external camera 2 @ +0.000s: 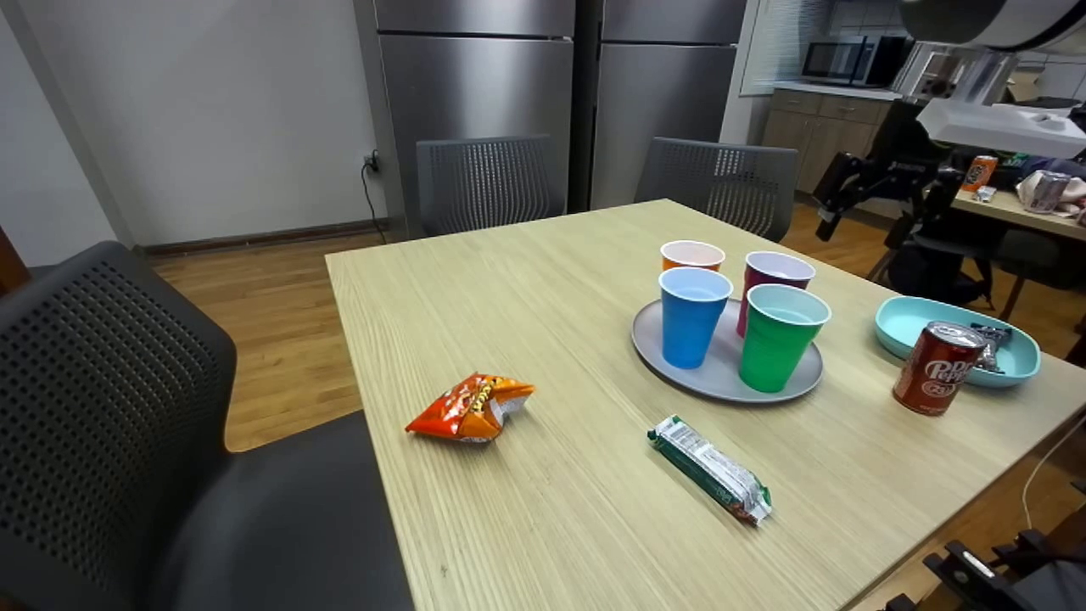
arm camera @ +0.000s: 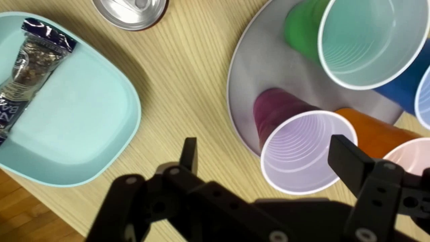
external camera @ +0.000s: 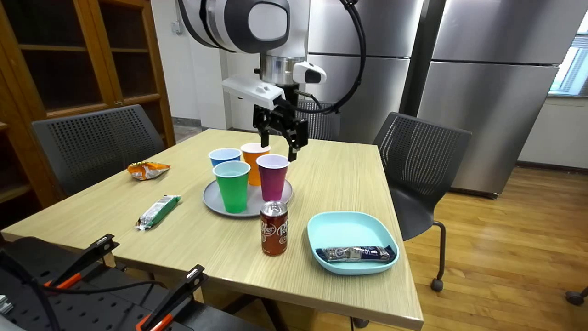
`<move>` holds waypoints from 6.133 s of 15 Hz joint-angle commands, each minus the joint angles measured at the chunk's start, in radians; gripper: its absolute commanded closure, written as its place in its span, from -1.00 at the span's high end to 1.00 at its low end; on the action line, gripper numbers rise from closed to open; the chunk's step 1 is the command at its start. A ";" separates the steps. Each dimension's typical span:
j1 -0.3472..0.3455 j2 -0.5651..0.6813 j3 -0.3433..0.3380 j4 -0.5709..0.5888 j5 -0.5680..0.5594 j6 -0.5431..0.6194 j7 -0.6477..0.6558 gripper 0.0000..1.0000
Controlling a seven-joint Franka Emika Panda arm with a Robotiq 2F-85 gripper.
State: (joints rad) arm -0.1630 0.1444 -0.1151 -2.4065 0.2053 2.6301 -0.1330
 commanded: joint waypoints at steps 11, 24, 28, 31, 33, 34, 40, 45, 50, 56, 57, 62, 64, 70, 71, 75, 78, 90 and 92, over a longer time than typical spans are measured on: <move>0.042 -0.055 0.031 -0.072 -0.007 -0.014 -0.044 1.00; 0.050 -0.074 0.037 -0.083 -0.015 -0.005 -0.042 1.00; 0.079 -0.170 0.056 -0.132 -0.030 -0.013 -0.064 1.00; 0.115 -0.223 0.076 -0.161 -0.042 -0.015 -0.068 1.00; 0.146 -0.240 0.092 -0.180 -0.021 -0.013 -0.083 1.00; 0.165 -0.245 0.101 -0.190 0.002 -0.010 -0.100 1.00; 0.275 -0.221 0.157 -0.245 0.109 0.033 -0.198 1.00; 0.325 -0.125 0.204 -0.248 0.183 0.091 -0.305 1.00; 0.304 -0.004 0.275 -0.239 0.223 0.199 -0.383 1.00; 0.246 0.113 0.360 -0.259 0.134 0.335 -0.344 1.00; 0.235 0.130 0.368 -0.262 0.110 0.359 -0.334 1.00; 0.185 0.209 0.385 -0.270 -0.026 0.454 -0.266 1.00; 0.178 0.232 0.380 -0.275 -0.078 0.485 -0.228 1.00; 0.210 0.262 0.348 -0.292 -0.171 0.561 -0.092 1.00; 0.219 0.266 0.342 -0.294 -0.181 0.579 -0.073 1.00; 0.275 0.281 0.302 -0.290 -0.197 0.611 -0.008 1.00; 0.323 0.286 0.267 -0.286 -0.193 0.619 0.024 1.00; 0.371 0.286 0.233 -0.283 -0.193 0.604 0.063 -0.47; 0.362 0.272 0.244 -0.289 -0.195 0.595 0.063 -0.76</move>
State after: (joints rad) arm 0.1950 0.4355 0.1285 -2.6839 0.0365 3.2208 -0.1081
